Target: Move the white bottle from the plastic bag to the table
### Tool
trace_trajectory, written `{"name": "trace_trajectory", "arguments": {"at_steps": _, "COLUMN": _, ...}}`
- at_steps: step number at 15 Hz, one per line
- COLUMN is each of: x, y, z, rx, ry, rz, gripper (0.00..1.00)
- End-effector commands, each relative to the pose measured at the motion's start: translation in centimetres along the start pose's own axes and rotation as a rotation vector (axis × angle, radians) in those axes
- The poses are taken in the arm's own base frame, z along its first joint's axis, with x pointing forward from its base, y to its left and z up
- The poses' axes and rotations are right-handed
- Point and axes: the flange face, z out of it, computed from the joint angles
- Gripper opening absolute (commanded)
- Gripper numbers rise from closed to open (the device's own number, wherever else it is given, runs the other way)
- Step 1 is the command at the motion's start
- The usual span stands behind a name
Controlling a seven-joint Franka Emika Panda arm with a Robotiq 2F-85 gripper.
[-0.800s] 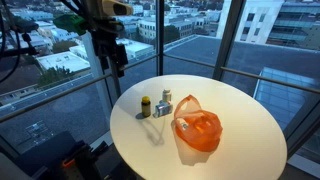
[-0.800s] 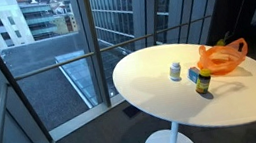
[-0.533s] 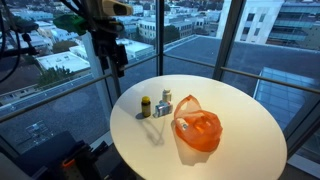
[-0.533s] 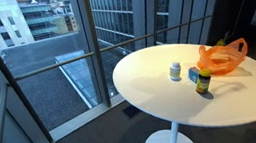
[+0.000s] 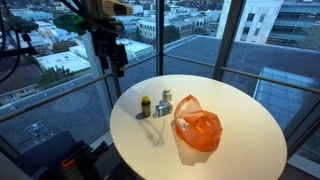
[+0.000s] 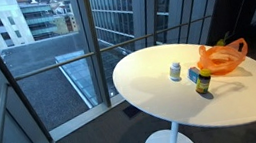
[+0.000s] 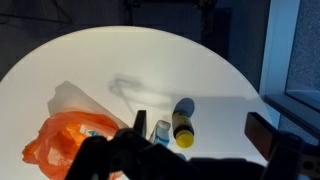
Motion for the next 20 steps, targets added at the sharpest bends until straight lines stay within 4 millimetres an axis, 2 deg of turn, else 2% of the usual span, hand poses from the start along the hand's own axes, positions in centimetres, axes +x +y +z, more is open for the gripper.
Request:
{"name": "trace_trajectory", "arguments": {"at_steps": 1, "x": 0.0, "y": 0.0, "z": -0.1, "rx": 0.000, "ry": -0.001, "rz": 0.000, "gripper": 1.00}}
{"name": "trace_trajectory", "arguments": {"at_steps": 8, "x": 0.0, "y": 0.0, "z": -0.1, "rx": 0.000, "ry": -0.001, "rz": 0.000, "gripper": 1.00}}
{"name": "trace_trajectory", "arguments": {"at_steps": 15, "x": 3.8, "y": 0.3, "z": -1.6, "rx": 0.013, "ry": 0.069, "rz": 0.057, "gripper": 1.00}}
{"name": "trace_trajectory", "arguments": {"at_steps": 20, "x": 7.3, "y": 0.8, "z": -1.9, "rx": 0.014, "ry": 0.095, "rz": 0.097, "gripper": 1.00}}
